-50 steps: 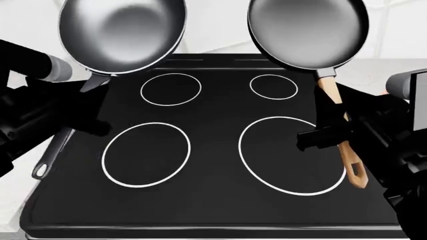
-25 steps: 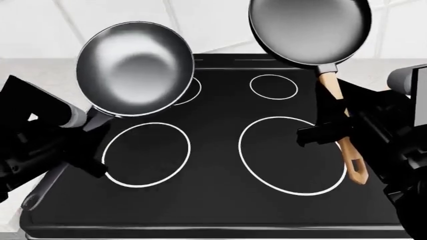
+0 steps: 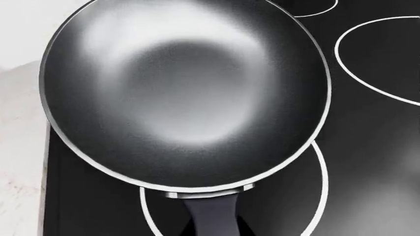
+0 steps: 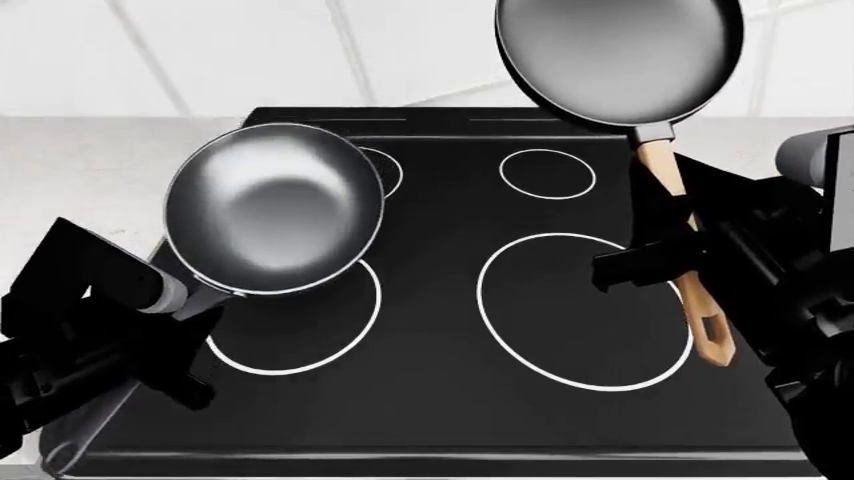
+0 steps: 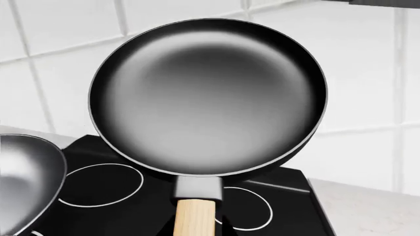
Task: Place both pans onto different burners. Then place the garlic and the skewer on different pans.
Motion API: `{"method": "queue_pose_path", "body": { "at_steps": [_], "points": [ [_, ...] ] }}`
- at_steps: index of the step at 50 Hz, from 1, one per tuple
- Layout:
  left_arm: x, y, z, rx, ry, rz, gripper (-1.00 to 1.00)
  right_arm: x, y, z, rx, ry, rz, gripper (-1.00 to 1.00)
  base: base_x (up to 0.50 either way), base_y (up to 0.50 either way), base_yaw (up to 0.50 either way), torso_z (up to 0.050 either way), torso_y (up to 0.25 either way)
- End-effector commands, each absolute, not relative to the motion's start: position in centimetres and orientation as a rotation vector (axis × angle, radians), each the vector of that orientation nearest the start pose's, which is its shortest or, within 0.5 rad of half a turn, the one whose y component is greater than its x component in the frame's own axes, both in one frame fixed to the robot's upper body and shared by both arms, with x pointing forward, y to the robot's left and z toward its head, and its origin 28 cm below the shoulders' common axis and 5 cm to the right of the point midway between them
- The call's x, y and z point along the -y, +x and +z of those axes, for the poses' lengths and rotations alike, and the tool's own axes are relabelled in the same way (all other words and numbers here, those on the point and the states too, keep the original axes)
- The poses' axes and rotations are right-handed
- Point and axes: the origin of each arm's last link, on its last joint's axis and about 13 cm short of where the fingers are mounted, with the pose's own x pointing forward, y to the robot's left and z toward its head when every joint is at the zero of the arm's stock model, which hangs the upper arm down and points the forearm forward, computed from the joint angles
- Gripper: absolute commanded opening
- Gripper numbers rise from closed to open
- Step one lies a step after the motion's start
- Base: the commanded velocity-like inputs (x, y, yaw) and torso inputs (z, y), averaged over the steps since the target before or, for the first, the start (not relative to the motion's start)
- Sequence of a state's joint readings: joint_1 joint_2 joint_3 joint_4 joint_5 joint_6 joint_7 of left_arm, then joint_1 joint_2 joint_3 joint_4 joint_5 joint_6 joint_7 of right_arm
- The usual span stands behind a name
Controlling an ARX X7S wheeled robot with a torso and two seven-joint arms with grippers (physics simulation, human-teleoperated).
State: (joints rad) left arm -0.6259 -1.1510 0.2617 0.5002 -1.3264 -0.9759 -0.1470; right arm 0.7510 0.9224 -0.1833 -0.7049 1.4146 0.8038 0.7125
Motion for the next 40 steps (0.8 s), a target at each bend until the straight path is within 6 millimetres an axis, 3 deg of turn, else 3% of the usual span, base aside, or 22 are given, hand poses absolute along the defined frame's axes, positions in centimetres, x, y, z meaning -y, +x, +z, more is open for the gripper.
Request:
{"method": "queue_pose_path", "body": {
  "at_steps": [1,16,40],
  "points": [
    [-33.3,20.0,22.8,-0.353,0.261,-0.376,-1.00,15.6,20.5,27.5,0.213,-0.105,0.111,-1.00,0.00,0.00,0.00,0.000,0.011],
    [-33.9,18.3,21.8,-0.381,0.200,-0.405,-1.00,15.4,20.7,27.8,0.220,-0.112,0.124,-1.00,0.00,0.00,0.00,0.001,0.003],
    [-33.4,17.5,20.7,-0.428,0.170,-0.474,-1.00,15.4,20.6,27.6,0.223,-0.109,0.123,-1.00,0.00,0.00,0.00,0.001,0.003]
  ]
}}
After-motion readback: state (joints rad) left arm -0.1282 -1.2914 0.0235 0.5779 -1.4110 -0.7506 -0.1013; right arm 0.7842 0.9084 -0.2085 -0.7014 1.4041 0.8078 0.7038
